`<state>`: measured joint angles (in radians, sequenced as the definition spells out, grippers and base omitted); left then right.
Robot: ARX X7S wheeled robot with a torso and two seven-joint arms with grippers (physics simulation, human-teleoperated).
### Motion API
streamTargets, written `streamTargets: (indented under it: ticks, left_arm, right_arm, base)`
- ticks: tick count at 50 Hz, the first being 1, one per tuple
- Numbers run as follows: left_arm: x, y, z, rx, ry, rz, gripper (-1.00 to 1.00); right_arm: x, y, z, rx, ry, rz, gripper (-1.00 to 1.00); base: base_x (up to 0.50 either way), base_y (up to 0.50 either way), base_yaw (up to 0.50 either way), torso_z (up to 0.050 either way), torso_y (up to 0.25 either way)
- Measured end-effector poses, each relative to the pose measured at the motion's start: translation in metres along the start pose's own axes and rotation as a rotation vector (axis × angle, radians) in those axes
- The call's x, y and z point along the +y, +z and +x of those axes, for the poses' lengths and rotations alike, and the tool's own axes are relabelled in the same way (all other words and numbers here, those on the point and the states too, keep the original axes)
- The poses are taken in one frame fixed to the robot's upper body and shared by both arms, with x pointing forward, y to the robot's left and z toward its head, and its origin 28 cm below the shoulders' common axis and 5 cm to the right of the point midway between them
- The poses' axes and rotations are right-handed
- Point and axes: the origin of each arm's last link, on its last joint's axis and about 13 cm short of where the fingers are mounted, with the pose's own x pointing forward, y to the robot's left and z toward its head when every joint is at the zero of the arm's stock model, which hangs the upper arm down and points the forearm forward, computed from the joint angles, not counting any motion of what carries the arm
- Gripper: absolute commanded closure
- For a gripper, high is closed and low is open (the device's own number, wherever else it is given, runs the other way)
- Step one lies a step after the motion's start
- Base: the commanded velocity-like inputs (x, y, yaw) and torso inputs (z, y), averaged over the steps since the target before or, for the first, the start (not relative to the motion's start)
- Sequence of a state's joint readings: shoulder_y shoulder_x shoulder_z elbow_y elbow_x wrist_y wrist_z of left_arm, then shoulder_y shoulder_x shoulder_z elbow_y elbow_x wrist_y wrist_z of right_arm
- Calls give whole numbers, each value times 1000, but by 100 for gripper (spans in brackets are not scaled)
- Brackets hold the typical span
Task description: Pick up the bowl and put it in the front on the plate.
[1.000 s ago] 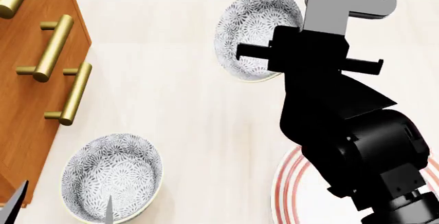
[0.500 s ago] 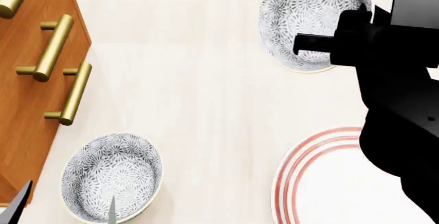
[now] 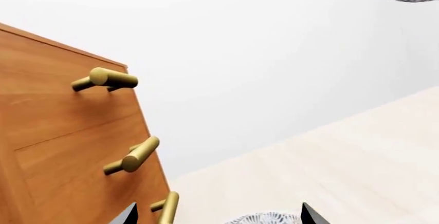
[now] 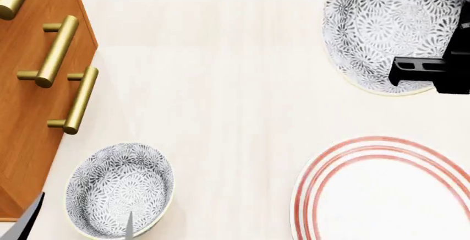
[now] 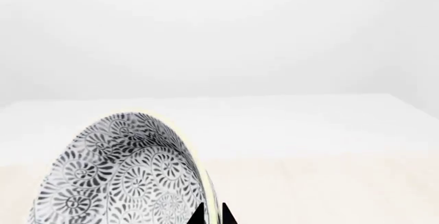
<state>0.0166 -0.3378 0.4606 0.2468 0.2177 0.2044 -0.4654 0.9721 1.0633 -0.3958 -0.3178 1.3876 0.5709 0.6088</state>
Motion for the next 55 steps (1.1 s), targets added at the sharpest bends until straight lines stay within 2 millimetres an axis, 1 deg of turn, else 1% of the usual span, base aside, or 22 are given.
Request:
streamTargets:
  ticks: [12, 21, 29, 38, 55]
  left_arm:
    - [-1, 1, 0, -1, -13, 3, -100]
    - [-1, 2, 1, -1, -21, 6, -100]
    - [-2, 1, 1, 4, -29, 3, -100]
    - [-3, 1, 1, 14, -35, -7, -100]
    - [-4, 0, 0, 30, -40, -22, -100]
  right_arm:
    - [-17, -1, -17, 36, 164, -27, 100]
    - [-37, -3, -21, 54, 212, -53, 100]
    - [-51, -1, -24, 60, 241, -82, 100]
    - [-57, -5, -30, 72, 314, -141, 100]
    - [-62, -16, -41, 86, 447, -253, 100]
  base:
    - [0, 0, 0, 0, 0]
    - [0, 0, 0, 0, 0]
    - [0, 0, 0, 0, 1]
    - [0, 0, 0, 0, 0]
    - [0, 0, 0, 0, 1]
